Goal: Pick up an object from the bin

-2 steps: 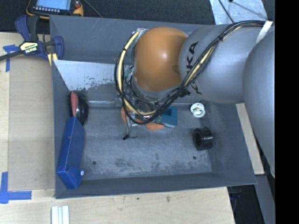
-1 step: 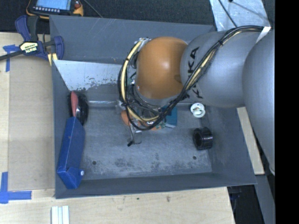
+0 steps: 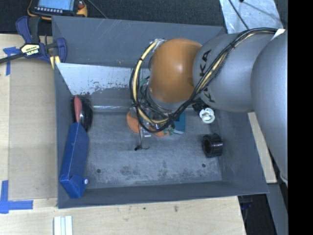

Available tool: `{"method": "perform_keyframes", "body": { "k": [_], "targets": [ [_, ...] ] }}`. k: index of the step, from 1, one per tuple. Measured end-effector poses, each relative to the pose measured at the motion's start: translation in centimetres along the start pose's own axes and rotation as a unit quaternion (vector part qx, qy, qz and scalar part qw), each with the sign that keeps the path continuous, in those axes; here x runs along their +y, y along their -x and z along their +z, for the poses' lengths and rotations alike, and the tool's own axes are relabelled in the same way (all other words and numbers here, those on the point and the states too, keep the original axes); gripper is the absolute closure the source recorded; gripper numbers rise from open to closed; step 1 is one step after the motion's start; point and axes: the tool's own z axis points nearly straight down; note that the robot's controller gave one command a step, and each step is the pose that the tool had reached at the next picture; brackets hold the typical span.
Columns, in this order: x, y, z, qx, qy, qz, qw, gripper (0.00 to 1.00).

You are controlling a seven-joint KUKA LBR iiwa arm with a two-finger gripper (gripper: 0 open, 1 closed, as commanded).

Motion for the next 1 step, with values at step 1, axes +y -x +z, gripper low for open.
{"method": "perform_keyframes", "body": {
  "k": [1],
  "targets": [
    [-1.69, 2.66, 2.89, -0.0036, 0.000, -0.057, 0.9984, 0.00]
  ]
}}
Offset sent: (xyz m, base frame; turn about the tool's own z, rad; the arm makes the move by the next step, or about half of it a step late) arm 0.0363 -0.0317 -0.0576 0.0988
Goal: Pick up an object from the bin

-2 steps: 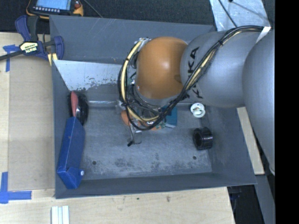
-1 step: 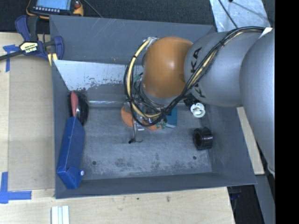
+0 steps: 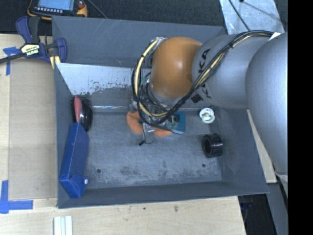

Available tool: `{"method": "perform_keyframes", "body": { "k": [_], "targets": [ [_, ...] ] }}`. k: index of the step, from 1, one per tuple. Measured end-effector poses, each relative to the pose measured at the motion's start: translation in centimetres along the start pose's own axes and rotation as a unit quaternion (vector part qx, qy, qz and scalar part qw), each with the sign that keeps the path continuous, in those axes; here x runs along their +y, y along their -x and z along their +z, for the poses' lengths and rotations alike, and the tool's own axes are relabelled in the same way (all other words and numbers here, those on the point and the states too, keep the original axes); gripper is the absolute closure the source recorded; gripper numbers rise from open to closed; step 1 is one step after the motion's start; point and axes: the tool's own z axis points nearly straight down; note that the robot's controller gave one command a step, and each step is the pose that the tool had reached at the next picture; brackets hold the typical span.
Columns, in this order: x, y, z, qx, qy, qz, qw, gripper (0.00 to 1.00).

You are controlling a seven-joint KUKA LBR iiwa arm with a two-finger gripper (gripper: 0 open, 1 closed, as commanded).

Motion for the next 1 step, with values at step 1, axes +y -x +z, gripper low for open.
{"method": "perform_keyframes", "body": {
  "k": [1],
  "targets": [
    [-1.59, 1.00, 2.43, -0.0026, 0.002, 0.105, 0.9944, 1.00]
  ]
}}
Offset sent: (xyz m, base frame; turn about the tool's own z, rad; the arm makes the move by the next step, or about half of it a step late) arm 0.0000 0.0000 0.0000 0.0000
